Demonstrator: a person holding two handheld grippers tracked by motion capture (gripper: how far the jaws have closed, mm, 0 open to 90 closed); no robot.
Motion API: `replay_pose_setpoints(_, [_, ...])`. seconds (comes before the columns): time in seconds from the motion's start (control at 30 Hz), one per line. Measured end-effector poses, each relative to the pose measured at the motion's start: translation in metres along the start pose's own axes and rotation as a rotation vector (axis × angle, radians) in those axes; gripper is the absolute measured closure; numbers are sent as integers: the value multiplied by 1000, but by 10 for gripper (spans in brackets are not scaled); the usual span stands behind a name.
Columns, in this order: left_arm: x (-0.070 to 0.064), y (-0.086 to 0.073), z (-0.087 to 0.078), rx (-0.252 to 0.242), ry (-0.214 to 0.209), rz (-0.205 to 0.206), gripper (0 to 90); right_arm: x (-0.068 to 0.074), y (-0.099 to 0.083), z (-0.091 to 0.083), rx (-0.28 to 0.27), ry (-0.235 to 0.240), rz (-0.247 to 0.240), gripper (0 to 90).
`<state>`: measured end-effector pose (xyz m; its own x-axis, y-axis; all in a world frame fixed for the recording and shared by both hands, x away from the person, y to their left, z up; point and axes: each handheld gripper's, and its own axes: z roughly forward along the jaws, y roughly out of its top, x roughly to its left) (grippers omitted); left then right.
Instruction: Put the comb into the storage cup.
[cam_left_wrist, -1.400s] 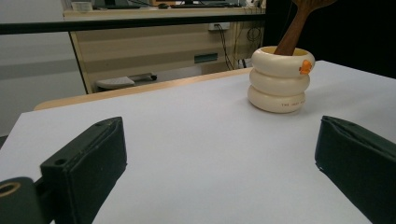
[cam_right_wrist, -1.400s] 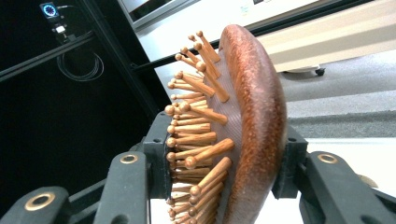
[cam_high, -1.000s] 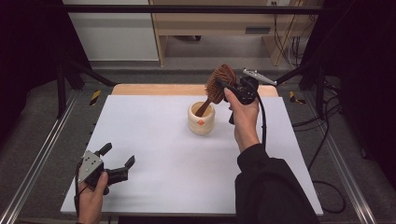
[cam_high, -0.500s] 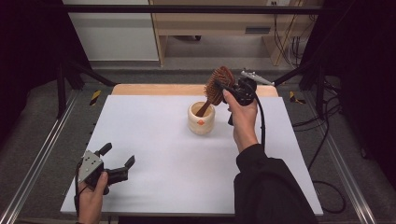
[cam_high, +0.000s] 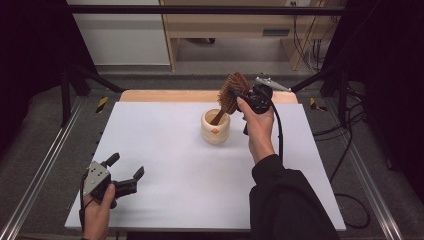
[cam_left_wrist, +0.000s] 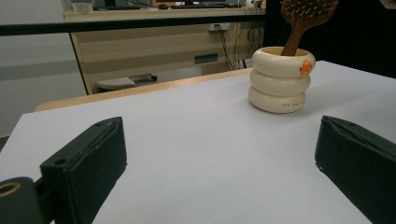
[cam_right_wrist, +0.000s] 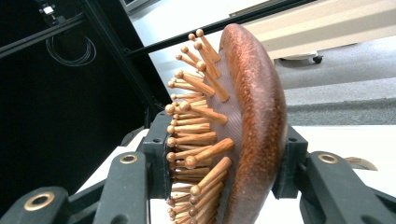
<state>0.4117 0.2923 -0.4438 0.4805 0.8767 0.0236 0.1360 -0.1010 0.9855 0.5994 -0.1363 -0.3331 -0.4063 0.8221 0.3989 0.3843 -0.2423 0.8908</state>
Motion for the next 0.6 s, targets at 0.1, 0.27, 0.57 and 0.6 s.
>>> replay_pose_setpoints(0.1, [0, 0, 0, 2, 2, 0, 20, 0, -1, 1, 1, -3, -8, 519])
replay_pose_setpoints(0.27, [0, 0, 0, -2, 0, 0, 20, 0, -2, 2, 3, -4, -10, 518])
replay_pose_setpoints(0.57, [1, 0, 0, -3, 3, -1, 20, -1, -4, 4, 8, -9, -5, 518])
replay_pose_setpoints(0.6, [1, 0, 0, -2, 3, -1, 20, -1, -5, 4, 9, -12, -4, 518])
